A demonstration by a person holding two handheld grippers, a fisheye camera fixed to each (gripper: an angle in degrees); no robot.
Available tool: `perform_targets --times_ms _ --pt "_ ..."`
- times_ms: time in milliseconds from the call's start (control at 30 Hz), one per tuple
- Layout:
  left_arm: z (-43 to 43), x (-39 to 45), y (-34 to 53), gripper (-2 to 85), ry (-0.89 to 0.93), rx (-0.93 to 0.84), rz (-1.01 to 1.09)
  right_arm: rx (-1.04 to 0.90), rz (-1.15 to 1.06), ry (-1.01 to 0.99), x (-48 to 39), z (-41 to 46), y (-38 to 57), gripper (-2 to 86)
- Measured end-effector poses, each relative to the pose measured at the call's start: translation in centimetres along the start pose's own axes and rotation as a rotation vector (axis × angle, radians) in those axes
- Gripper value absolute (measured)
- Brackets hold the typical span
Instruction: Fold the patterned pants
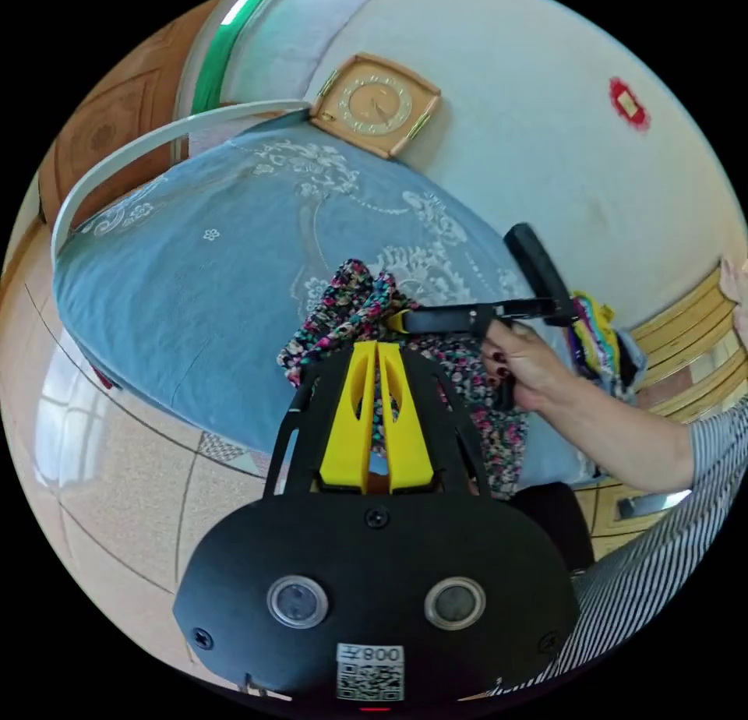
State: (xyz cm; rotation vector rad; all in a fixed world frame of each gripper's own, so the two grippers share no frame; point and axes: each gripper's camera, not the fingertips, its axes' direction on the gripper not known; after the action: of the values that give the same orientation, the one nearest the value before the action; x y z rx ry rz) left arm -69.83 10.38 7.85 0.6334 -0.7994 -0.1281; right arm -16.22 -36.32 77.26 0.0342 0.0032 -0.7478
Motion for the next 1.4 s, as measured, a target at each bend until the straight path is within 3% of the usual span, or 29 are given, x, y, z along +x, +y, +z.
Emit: perform_targets --times_ms 33,133,233,367,500,700,800,967,1167,1400 --pt "0.8 -0.3 -0.5 0.2 -0.07 -0.036 -0.036 -0.006 0.001 0.007 -0.6 0.1 -0.2 0.1" --pt "0.5 -1.0 -1.0 0.2 0.019 0.02 -0.121 0.018 -0.046 0.009 -2.3 -0.9 0.3 0.1" --pt "-0.5 0.3 -1.4 0.1 0.053 0.08 -0.059 0.095 -0.122 0.043 -4.1 -3.3 2.8 0.1" --pt "0.6 3.0 -3.8 0.1 -0.028 0.047 0.095 0.147 -0.137 0.286 -5.5 -5.1 7.6 0.1" --pt "2.8 2.6 -6.0 0.1 -0.083 -0.032 0.041 0.039 -0.112 0.444 -5.5 -2.7 9.1 0.2" --pt "1.6 4.2 -6.4 0.1 -0.014 0.005 0.027 0.006 -0.112 0.416 -6.3 -2.0 9.4 0.2" --pt "1.4 6.0 -6.9 0.1 0.02 0.039 0.083 0.094 -0.142 0.44 -7.3 -3.5 10.6 0.1" --pt "4.5 6.9 -9.3 0.2 0.0 -0.064 0.034 0.025 -0.065 0.483 -5.3 -2.6 10.9 0.1" --pt "2.9 9.9 -9.5 0.1 0.069 0.025 0.066 0.109 -0.063 0.492 -5.2 -4.7 12.3 0.1" --pt "5.8 11.8 -10.7 0.1 0.068 -0.079 0.035 0.043 -0.056 0.445 -3.4 -3.5 14.5 0.1"
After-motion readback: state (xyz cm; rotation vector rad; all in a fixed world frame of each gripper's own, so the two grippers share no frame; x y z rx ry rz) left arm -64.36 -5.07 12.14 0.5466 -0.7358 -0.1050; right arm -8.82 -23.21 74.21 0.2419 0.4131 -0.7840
